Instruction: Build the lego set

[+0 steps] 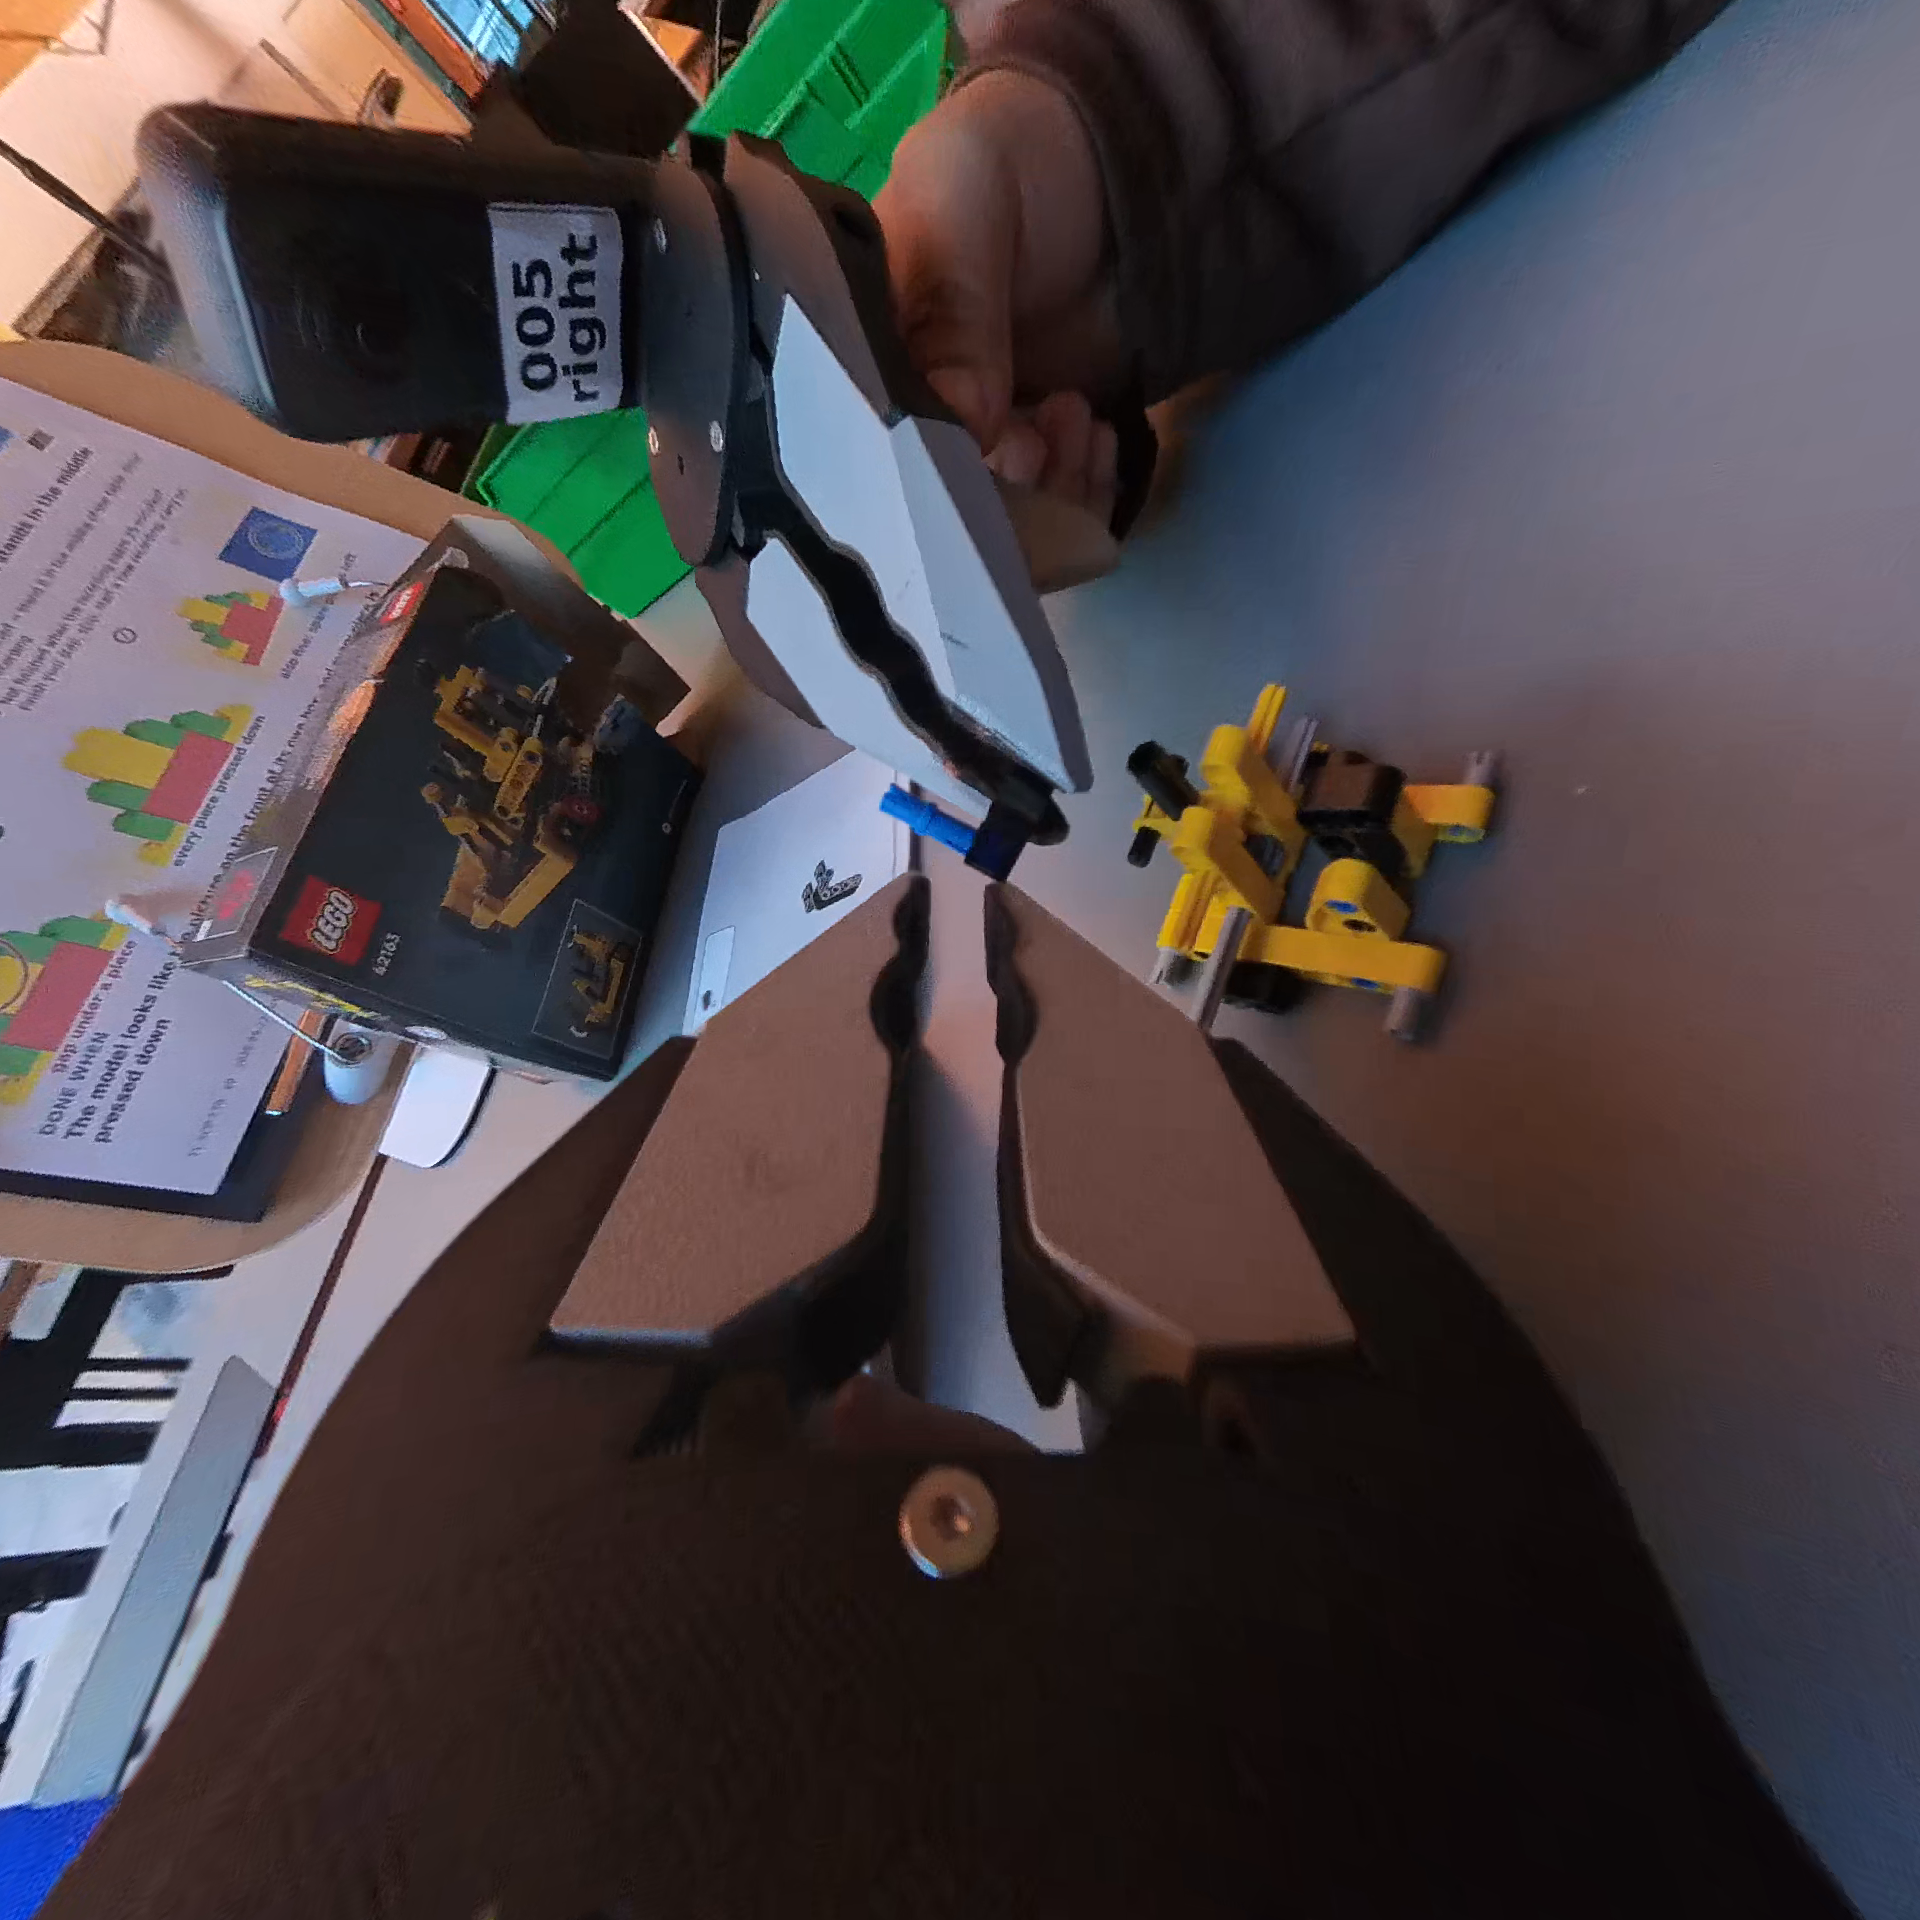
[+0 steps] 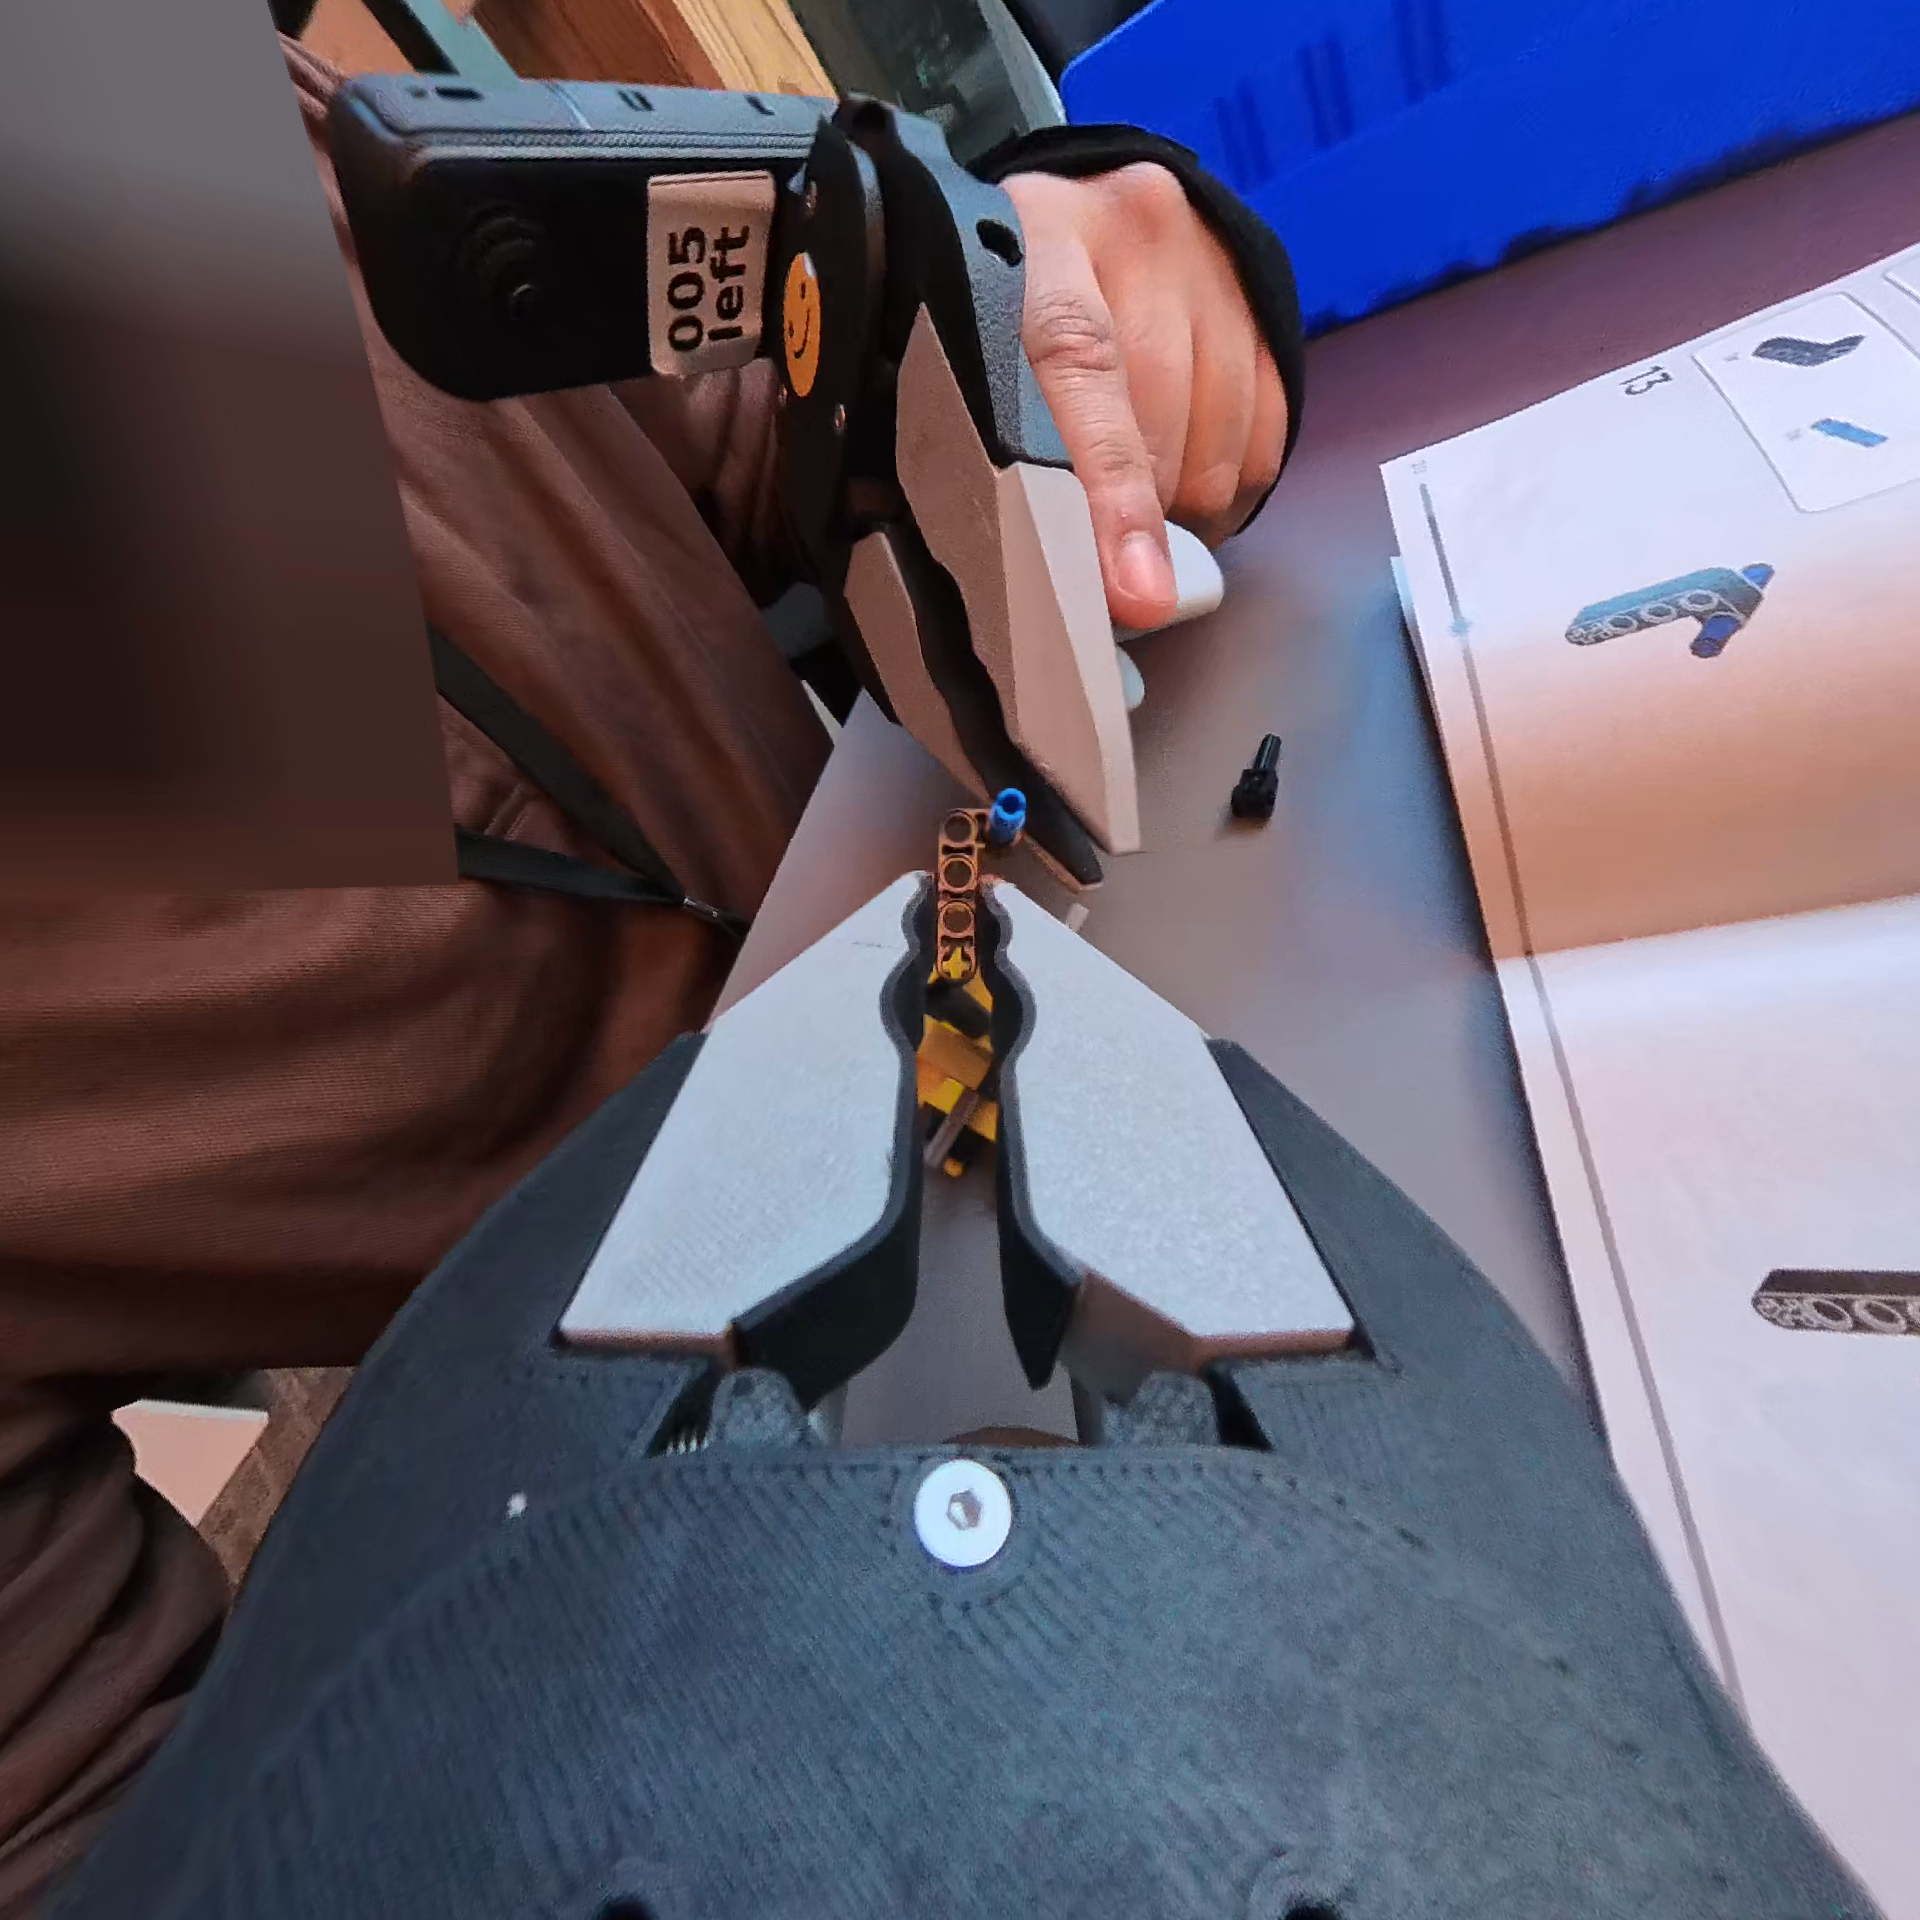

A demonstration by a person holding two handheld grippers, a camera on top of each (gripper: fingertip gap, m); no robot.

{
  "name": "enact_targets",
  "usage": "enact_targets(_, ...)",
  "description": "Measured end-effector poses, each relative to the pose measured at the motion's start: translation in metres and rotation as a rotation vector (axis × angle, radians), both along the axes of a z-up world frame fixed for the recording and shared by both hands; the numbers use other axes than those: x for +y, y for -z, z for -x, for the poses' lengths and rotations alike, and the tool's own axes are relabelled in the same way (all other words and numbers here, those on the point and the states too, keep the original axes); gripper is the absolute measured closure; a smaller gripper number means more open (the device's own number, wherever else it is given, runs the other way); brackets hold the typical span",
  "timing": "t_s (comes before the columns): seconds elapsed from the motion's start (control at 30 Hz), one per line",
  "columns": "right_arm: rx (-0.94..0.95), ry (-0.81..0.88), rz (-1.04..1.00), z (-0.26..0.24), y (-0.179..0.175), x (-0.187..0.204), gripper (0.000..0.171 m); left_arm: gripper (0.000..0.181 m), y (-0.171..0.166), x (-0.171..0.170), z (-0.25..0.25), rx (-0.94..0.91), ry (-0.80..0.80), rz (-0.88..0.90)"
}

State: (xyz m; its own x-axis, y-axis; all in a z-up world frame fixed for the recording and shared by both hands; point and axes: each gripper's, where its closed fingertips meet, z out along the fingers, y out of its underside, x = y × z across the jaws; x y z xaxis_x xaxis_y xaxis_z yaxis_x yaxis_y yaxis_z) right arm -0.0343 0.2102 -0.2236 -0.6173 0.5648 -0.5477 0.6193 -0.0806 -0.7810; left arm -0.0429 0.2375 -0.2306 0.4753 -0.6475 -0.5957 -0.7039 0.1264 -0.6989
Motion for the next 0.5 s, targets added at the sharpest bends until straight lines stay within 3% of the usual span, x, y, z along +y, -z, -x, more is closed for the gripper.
enact_targets(0.33,0.028,-0.017,0.033,-0.002,-0.007,-0.002,0.168,0.181,0.003,-0.001,-0.002,-0.001,0.007,0.016)
enact_targets(0.5,0.152,0.129,-0.048,0.014,-0.017,0.018,0.168,0.176,0.011,0.009,0.007,-0.036,-0.088,0.1)
